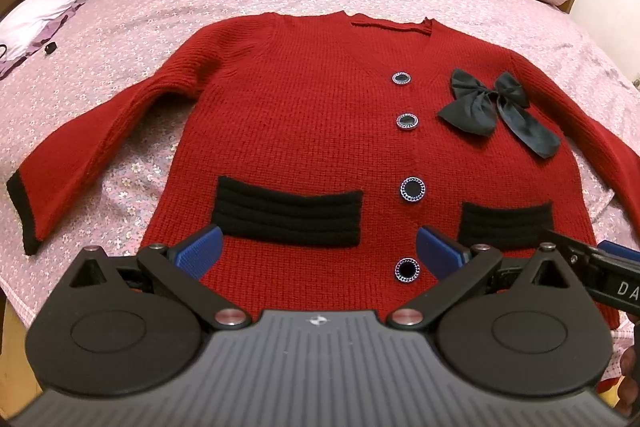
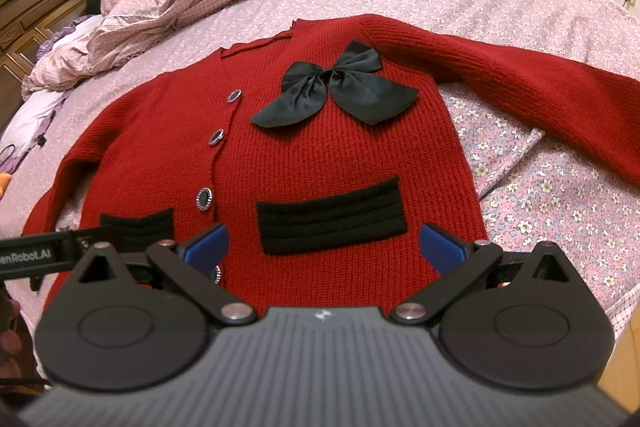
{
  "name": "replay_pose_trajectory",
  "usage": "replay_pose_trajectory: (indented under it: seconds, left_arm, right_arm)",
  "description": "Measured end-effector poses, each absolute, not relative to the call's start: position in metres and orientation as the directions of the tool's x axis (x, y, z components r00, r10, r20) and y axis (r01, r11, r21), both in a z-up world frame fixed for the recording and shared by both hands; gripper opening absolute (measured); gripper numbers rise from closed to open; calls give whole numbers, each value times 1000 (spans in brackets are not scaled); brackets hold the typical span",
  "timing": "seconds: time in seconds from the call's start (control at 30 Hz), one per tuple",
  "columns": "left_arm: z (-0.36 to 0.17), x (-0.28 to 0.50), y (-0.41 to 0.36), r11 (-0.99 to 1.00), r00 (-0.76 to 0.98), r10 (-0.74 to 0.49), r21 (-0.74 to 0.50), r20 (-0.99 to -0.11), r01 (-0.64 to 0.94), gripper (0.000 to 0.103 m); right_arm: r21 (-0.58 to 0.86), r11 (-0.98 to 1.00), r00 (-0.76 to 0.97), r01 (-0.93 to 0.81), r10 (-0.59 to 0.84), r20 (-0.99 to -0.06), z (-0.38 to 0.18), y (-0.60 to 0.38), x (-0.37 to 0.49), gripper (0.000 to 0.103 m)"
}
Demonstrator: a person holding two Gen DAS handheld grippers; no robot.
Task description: Fold small clothes
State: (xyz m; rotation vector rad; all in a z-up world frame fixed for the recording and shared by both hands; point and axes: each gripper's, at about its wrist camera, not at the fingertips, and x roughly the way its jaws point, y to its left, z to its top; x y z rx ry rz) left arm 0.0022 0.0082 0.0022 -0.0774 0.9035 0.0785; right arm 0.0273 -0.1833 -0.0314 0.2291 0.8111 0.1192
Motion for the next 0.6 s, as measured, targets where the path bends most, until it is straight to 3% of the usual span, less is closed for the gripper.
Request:
replay_pose_trajectory:
  seconds: [0.6]
  left_arm:
    - [-1,9,9,993,599,42,-30,-799,-110,103]
  right_arm:
    - [269,963,674,-6,203,-710,-33,-187,30,103]
